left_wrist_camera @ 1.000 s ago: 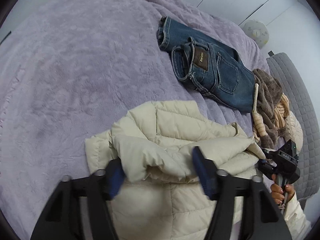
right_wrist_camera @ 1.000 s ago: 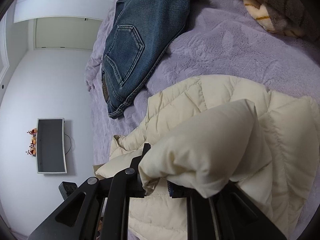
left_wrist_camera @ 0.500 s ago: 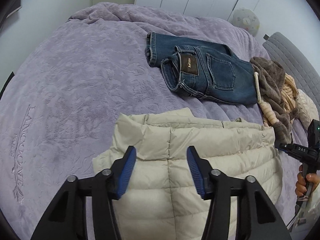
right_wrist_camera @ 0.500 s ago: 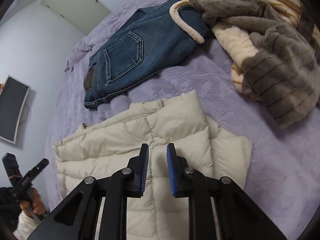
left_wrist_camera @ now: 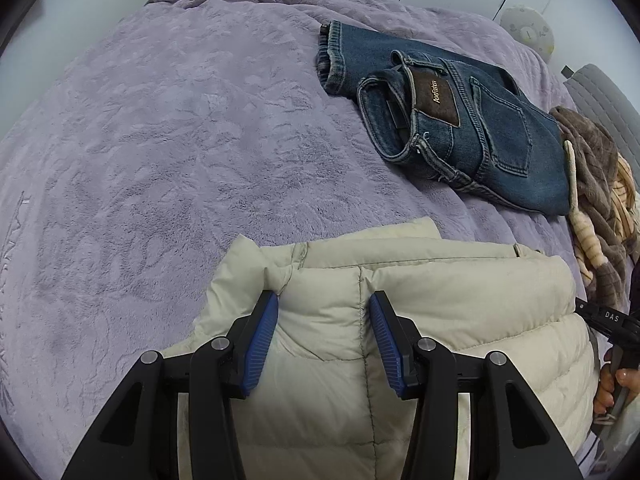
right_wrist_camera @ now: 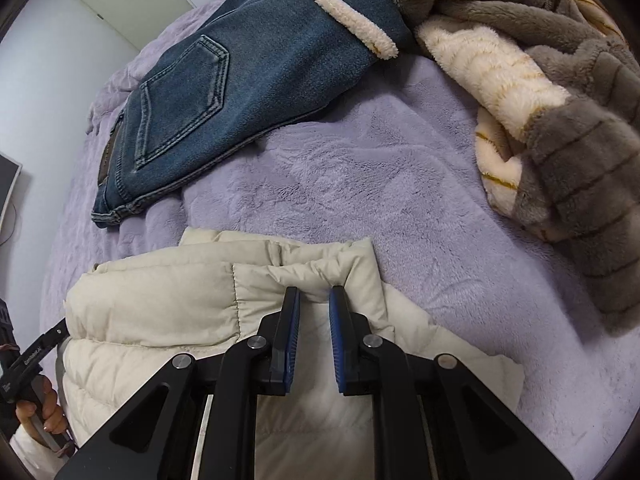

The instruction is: Fold large clothes

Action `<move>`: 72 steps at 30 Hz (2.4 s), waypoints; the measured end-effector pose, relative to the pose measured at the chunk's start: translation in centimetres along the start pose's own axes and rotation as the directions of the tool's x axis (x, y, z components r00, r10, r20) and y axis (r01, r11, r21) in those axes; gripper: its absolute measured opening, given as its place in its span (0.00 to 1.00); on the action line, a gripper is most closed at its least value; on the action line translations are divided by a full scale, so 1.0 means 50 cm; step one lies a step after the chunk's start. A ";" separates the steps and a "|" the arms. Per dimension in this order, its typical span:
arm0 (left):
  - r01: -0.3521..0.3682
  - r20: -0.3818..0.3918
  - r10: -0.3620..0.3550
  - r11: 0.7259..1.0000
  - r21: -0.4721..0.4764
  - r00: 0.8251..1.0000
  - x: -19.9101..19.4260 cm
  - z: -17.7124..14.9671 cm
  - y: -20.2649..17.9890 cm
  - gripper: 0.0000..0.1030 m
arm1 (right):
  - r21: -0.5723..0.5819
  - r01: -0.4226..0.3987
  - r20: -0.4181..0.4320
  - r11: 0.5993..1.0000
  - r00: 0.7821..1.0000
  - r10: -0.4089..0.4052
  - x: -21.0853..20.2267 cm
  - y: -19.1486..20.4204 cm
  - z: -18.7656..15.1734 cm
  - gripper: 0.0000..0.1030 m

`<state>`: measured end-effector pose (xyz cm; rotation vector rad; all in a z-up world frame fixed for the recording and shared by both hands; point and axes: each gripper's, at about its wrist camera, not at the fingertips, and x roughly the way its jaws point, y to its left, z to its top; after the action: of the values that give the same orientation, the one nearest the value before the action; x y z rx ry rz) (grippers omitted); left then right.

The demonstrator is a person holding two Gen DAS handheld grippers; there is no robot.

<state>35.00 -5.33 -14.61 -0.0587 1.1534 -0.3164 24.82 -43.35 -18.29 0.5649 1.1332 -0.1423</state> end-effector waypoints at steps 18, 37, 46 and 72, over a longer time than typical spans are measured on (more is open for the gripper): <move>-0.038 0.090 0.048 0.992 -0.120 0.995 -0.123 0.009 0.046 0.50 | 0.032 0.006 0.074 0.999 0.997 -0.008 -0.090 0.007 -0.003 0.18; -0.015 0.035 0.019 0.993 -0.119 0.999 -0.262 -0.265 0.051 1.00 | 0.065 -0.240 0.052 0.968 0.970 0.237 -0.222 0.055 -0.210 0.79; 0.050 -0.015 -0.057 0.953 -0.298 0.998 -0.253 -0.368 0.099 1.00 | 0.226 -0.342 -0.010 0.912 0.936 0.353 -0.228 0.002 -0.361 1.00; 0.182 0.052 -0.188 0.788 -0.588 0.981 -0.104 -0.322 0.131 0.89 | 0.583 -0.505 0.124 0.637 0.830 0.544 -0.044 -0.052 -0.359 0.91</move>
<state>19.95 4.23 -17.94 -0.7304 1.2223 -0.1162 8.24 -37.07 -22.65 1.4671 0.9247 0.0369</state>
